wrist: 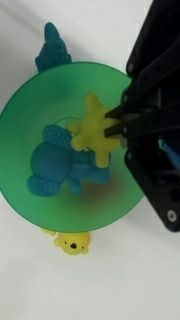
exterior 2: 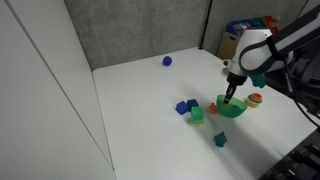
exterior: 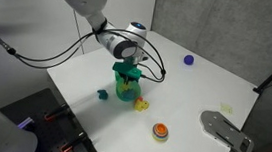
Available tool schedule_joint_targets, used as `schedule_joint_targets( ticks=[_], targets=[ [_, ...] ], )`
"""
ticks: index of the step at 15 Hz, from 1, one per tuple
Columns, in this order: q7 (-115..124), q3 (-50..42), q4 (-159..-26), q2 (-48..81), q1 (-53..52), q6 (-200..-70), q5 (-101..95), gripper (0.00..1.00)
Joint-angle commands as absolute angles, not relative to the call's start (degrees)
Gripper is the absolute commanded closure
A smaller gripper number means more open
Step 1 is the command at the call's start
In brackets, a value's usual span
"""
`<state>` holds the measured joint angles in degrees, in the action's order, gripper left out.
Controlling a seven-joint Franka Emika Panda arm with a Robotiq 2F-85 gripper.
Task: Remove the yellow and blue toys from the bowl and place them on the table
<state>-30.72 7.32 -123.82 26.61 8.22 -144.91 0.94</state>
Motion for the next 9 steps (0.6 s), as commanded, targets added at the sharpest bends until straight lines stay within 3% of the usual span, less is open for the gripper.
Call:
schedule_joint_targets(
  ticks=[1,9],
  targets=[
    [-27.87,5.31,-124.18,22.02,6.43,-141.69,-2.31,0.95],
    [-23.99,1.74,-123.02,21.16,3.58,-136.31,-8.17,0.96]
  ],
)
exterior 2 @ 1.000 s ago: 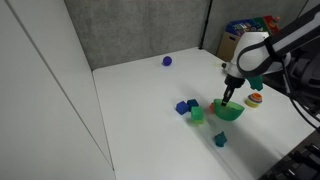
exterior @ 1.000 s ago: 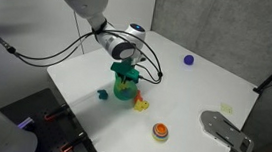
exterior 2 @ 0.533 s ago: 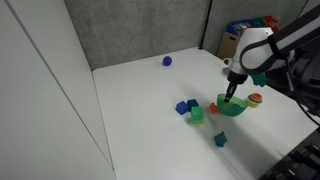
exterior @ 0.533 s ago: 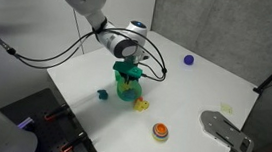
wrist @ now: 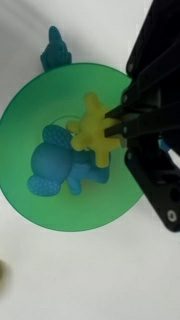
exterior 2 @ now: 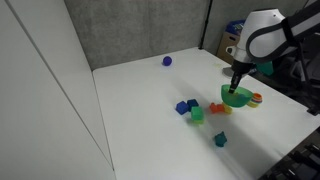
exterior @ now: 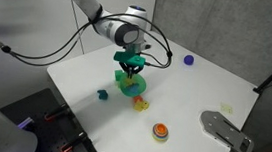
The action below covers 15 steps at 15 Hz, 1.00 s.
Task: Remove the yellow and blue toys from the bowl and place them on the table
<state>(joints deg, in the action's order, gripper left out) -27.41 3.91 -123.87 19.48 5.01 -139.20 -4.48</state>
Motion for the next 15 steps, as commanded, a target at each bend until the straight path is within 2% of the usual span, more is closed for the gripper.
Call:
schedule_joint_targets(
  ticks=[1,6,10,15],
  targets=[
    [-23.49,1.4,-123.01,21.62,3.45,-135.59,-8.81,0.96],
    [-24.56,1.24,-122.14,25.19,4.02,-131.64,-9.04,0.96],
    [-30.83,3.63,-118.45,27.7,6.8,-120.3,-2.78,0.96],
    [-19.95,-2.62,-117.72,26.27,2.45,-130.61,-17.33,0.96]
  ],
)
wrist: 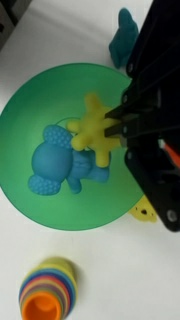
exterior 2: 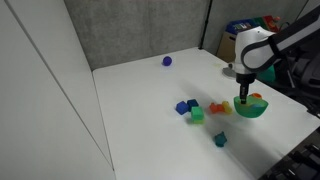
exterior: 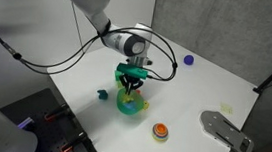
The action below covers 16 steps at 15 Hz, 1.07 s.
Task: Remove the yellow and blue toys from the bowl and place them on the table
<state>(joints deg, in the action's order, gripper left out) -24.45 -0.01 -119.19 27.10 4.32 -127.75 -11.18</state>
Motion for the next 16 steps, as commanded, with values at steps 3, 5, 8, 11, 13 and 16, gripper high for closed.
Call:
schedule_joint_targets(
  ticks=[3,5,8,11,13,16],
  targets=[
    [-13.93,-5.67,-117.48,25.72,0.48,-136.15,-25.96,0.96],
    [-9.08,-8.01,-117.82,25.32,-1.22,-139.96,-32.6,0.96],
    [0.93,-11.83,-118.03,25.46,-4.18,-145.28,-43.83,0.96],
    [1.46,-8.86,-118.03,25.82,-1.76,-143.64,-41.94,0.96],
    [-8.26,-3.69,-119.1,25.32,2.38,-142.25,-31.43,0.96],
    [-19.34,1.06,-118.61,25.29,5.99,-138.66,-17.02,0.66]
  ],
)
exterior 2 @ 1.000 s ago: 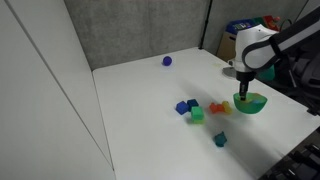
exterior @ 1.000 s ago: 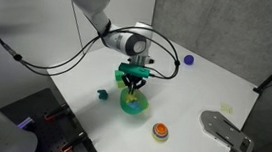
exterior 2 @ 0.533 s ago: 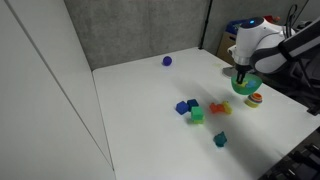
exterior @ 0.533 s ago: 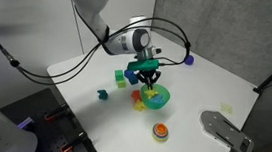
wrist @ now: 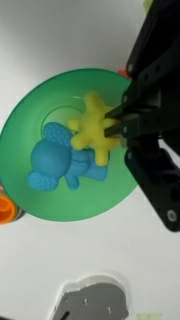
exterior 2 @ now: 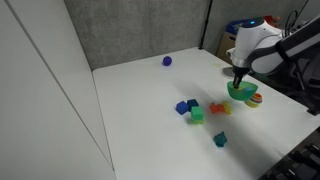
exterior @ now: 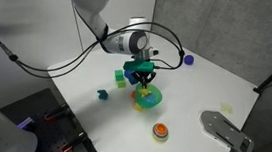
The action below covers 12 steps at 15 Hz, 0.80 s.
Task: Remove the yellow and blue toys from the bowl and place them on the table
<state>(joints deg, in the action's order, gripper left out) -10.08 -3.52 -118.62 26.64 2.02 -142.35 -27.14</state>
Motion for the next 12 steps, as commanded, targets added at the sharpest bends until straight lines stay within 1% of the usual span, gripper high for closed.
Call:
schedule_joint_targets(
  ticks=[1,3,5,9,10,12],
  targets=[
    [-21.49,1.9,-118.12,25.34,6.72,-137.01,-13.68,0.65],
    [-24.59,2.8,-117.28,25.46,7.72,-134.15,-8.86,0.51],
    [-25.82,2.73,-116.57,25.55,7.97,-131.97,-6.38,0.34],
    [-25.76,2.03,-115.77,25.69,7.77,-129.36,-5.14,0.04],
    [-25.93,2.07,-115.74,25.68,7.9,-128.99,-4.84,0.0],
    [-25.45,1.76,-115.51,25.72,7.83,-128.61,-4.86,0.0]
  ],
)
